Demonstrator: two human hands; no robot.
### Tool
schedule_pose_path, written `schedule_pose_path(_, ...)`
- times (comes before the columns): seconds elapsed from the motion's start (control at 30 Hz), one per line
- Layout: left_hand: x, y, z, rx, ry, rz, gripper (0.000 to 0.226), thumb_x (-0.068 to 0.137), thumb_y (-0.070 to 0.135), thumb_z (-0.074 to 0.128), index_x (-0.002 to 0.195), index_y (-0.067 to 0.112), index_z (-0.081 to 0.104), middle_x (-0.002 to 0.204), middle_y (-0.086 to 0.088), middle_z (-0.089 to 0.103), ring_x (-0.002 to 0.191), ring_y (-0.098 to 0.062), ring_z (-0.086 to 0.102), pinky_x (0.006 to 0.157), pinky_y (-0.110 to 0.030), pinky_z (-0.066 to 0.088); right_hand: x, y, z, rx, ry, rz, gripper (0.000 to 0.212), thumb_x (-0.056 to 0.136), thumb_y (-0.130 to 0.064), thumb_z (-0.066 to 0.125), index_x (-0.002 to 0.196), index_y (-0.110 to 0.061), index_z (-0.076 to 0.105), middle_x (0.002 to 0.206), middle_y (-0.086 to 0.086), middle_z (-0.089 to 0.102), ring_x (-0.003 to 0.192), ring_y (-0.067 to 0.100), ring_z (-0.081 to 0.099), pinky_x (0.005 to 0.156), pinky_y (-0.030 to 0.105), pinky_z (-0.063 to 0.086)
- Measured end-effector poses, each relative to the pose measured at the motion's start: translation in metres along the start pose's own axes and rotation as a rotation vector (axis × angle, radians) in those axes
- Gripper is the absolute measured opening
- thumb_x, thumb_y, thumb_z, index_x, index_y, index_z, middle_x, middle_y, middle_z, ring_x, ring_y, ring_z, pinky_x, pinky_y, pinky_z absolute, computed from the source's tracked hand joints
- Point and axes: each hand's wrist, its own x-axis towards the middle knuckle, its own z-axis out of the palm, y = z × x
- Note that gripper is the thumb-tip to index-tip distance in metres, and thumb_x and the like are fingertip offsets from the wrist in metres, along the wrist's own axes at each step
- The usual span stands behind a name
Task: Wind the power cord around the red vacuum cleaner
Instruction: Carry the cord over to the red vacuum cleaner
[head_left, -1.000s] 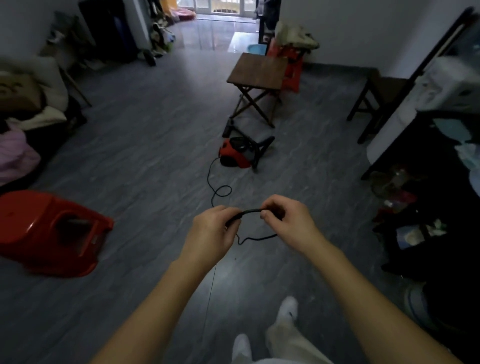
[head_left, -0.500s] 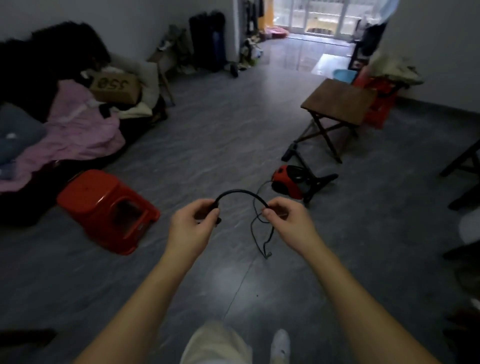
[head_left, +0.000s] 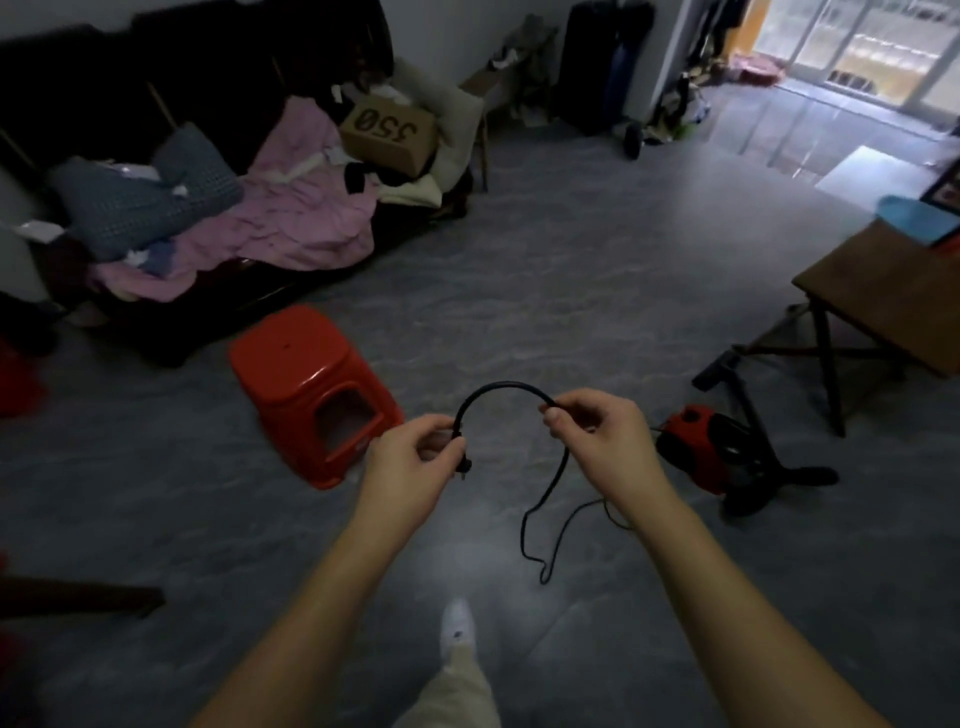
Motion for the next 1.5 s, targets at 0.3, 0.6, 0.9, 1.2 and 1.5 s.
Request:
schedule_pose_path(0.3, 0.194, 0.029, -0.011, 0.088, -0.102, 0.091, 0.03, 0.088, 0.019, 0.071, 0.115, 0.032, 0.069, 0.078, 0.011, 0.074, 0.069, 0.002, 0.069, 0.064, -0.019, 0.055, 0.173, -0.026, 0.003, 0.012, 0.097, 0.021, 0.009, 0.089, -0.022, 0.072, 0.093, -0.017, 0.077, 0.083, -0.005, 0.075, 0.083, 0.012, 0.071, 0.08, 0.036, 0.059)
schedule_pose_path(0.6, 0.392, 0.074, 0.031, 0.213, -0.127, 0.263, 0.049, 0.088, 0.011, 0.069, 0.131, 0.032, 0.057, 0.088, 0.011, 0.067, 0.058, -0.006, 0.061, 0.055, -0.006, 0.044, 0.378, -0.012, -0.012, 0.109, 0.133, 0.024, 0.007, 0.088, -0.017, 0.073, 0.093, -0.015, 0.077, 0.081, -0.002, 0.074, 0.077, 0.014, 0.07, 0.074, 0.031, 0.06)
schedule_pose_path(0.9, 0.566, 0.102, 0.05, 0.211, -0.157, 0.186, 0.016, 0.094, 0.026, 0.064, 0.107, 0.033, 0.062, 0.081, 0.012, 0.075, 0.07, -0.001, 0.07, 0.067, -0.036, 0.061, 0.562, -0.007, -0.03, 0.115, 0.153, 0.072, 0.007, 0.087, -0.021, 0.074, 0.091, -0.027, 0.073, 0.079, -0.005, 0.07, 0.077, 0.012, 0.068, 0.076, 0.032, 0.06)
schedule_pose_path(1.2, 0.772, 0.111, 0.087, 0.029, -0.326, 0.122, 0.011, 0.096, 0.014, 0.061, 0.102, 0.022, 0.064, 0.081, 0.002, 0.075, 0.067, -0.003, 0.069, 0.057, -0.016, 0.052, 0.732, 0.026, -0.021, 0.064, 0.286, 0.163, 0.006, 0.09, -0.019, 0.072, 0.094, -0.016, 0.075, 0.085, -0.006, 0.071, 0.08, 0.006, 0.067, 0.076, 0.022, 0.056)
schedule_pose_path(1.5, 0.952, 0.171, 0.161, 0.05, -0.663, 0.28, 0.021, 0.098, 0.017, 0.057, 0.091, 0.037, 0.059, 0.08, 0.007, 0.077, 0.07, -0.011, 0.074, 0.061, -0.033, 0.059, 0.841, 0.041, -0.068, 0.097, 0.616, 0.246, 0.003, 0.089, -0.015, 0.073, 0.088, -0.014, 0.075, 0.083, -0.003, 0.074, 0.077, 0.006, 0.069, 0.07, 0.017, 0.055)
